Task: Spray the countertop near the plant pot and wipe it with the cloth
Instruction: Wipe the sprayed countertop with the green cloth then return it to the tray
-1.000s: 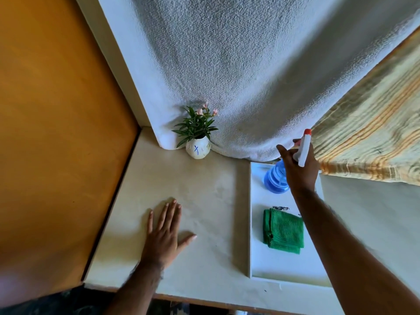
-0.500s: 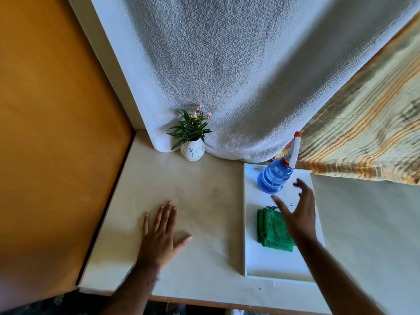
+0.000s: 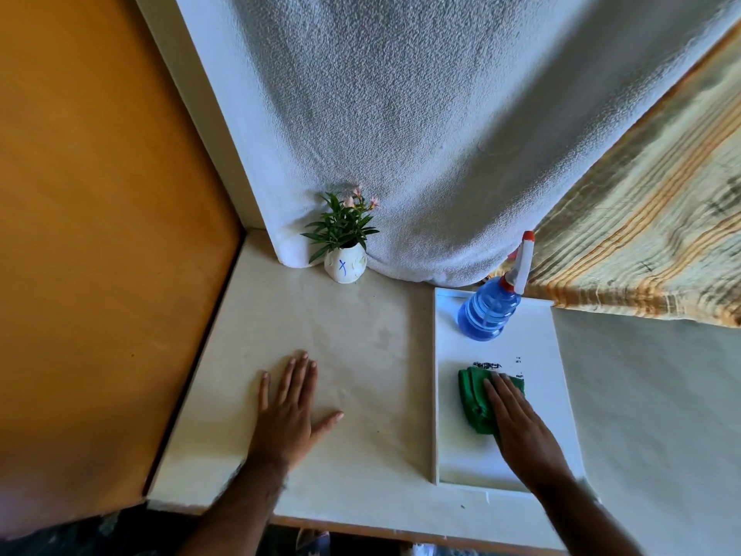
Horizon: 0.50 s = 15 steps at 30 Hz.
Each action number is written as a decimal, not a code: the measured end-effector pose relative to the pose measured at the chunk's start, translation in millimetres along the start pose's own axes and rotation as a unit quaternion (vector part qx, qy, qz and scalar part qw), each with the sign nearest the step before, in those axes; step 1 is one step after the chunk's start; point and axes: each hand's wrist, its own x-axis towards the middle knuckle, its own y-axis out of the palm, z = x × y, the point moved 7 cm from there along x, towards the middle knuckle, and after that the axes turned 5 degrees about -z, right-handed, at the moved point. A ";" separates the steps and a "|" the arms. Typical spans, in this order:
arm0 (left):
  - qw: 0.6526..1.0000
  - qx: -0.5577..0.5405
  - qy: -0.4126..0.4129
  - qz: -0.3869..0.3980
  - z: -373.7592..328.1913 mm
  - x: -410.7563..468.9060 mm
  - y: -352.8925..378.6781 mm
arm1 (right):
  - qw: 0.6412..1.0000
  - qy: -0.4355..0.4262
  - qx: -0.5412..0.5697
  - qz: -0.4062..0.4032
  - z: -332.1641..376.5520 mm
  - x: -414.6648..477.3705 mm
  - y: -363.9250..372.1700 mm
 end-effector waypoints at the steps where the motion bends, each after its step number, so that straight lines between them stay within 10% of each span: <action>1: 1.000 0.000 0.000 -0.005 0.4 -0.3 -0.4 | 1.000 0.009 0.004 0.001 1.6 1.4 -0.4; 7: 1.000 -0.006 -0.002 -0.014 -1.4 -2.8 -1.6 | 0.996 0.061 0.056 -0.025 17.7 24.1 -28.2; 15: 0.999 -0.008 0.007 -0.052 -0.7 -2.5 -0.9 | 0.972 -0.199 0.101 -0.071 156.9 150.2 -43.5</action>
